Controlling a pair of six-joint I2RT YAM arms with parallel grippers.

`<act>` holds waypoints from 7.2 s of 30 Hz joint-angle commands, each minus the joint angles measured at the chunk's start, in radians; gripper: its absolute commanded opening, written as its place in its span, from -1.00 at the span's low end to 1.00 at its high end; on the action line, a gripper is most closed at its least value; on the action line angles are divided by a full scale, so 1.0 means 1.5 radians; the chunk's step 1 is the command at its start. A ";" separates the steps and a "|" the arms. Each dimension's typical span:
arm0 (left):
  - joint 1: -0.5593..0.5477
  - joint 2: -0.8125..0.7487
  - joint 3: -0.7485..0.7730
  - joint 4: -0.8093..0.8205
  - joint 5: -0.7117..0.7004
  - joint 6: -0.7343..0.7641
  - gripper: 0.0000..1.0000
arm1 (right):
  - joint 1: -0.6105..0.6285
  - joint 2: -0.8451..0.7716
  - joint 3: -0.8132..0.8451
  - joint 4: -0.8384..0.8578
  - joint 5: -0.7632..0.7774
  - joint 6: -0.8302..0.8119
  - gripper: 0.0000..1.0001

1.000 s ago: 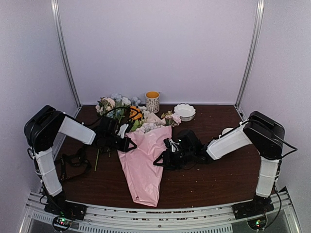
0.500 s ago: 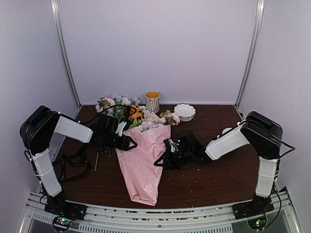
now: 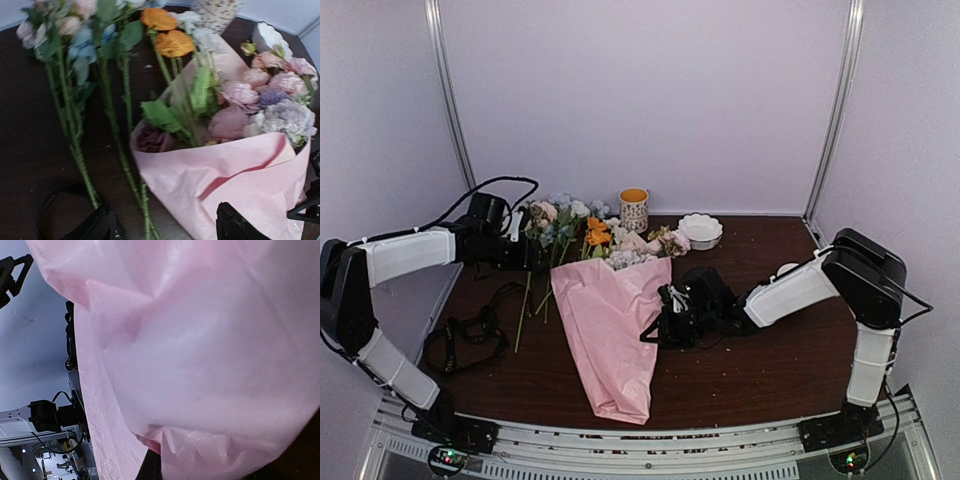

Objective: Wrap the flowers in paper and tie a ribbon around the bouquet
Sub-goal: Pick up the ribbon from the corner of the board, then place the ribbon at the corner of the board, then pass from the right arm to the left, then pick up the right side of the ribbon from the corner of the board.

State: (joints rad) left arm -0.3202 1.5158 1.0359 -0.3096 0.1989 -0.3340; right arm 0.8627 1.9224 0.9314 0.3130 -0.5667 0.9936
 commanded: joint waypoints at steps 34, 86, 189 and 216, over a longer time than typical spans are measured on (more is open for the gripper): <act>0.145 0.021 0.064 -0.151 -0.271 0.021 -1.00 | 0.003 -0.049 0.000 -0.015 0.008 -0.043 -1.00; -0.484 -0.036 0.137 -0.052 -0.088 0.014 0.73 | -0.023 -0.072 0.109 -0.167 0.005 -0.116 -1.00; -0.272 -0.041 -0.348 0.457 0.008 -0.534 -1.00 | 0.235 -0.325 -0.152 -0.621 0.136 -0.191 -0.44; -0.272 -0.104 -0.266 0.347 -0.001 -0.474 -1.00 | -0.353 -0.422 0.176 -0.632 0.390 -0.406 -1.00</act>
State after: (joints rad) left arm -0.7265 1.3445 0.6193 0.1978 0.2123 -1.0889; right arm 0.3458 1.4284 0.9913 -0.5594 -0.0959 0.4744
